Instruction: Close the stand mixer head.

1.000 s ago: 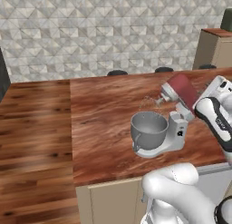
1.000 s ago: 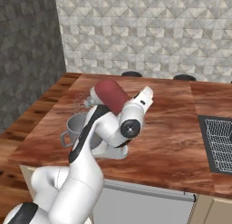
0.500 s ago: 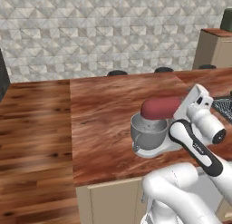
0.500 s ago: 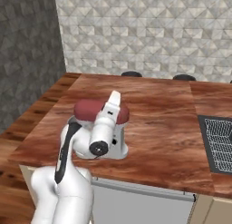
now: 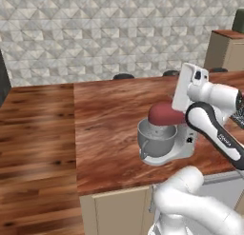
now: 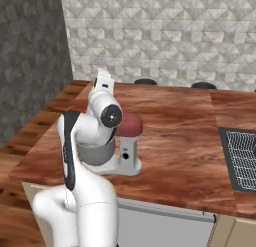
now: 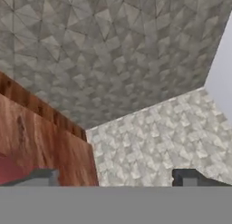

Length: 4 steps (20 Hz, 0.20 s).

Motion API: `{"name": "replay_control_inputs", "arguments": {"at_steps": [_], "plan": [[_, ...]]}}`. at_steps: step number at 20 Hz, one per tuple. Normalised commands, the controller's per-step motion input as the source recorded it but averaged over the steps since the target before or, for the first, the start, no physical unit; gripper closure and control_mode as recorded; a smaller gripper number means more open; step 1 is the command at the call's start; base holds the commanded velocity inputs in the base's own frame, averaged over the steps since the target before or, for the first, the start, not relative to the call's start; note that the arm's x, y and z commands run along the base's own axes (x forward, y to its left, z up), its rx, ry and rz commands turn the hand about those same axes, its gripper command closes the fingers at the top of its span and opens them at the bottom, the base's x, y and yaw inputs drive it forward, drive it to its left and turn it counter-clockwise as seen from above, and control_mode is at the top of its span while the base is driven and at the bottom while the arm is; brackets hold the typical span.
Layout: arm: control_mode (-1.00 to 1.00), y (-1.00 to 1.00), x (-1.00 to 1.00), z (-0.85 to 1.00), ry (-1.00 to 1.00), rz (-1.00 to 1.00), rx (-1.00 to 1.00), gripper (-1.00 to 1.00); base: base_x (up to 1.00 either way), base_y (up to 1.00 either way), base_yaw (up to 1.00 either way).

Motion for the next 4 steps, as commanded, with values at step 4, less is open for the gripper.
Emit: {"name": "replay_control_inputs", "arguments": {"at_steps": [4], "plan": [[-1.0, 0.75, -0.15, 0.03, -0.04, 0.0, -0.22, -1.0, 0.0, 0.0, 0.0]]}}
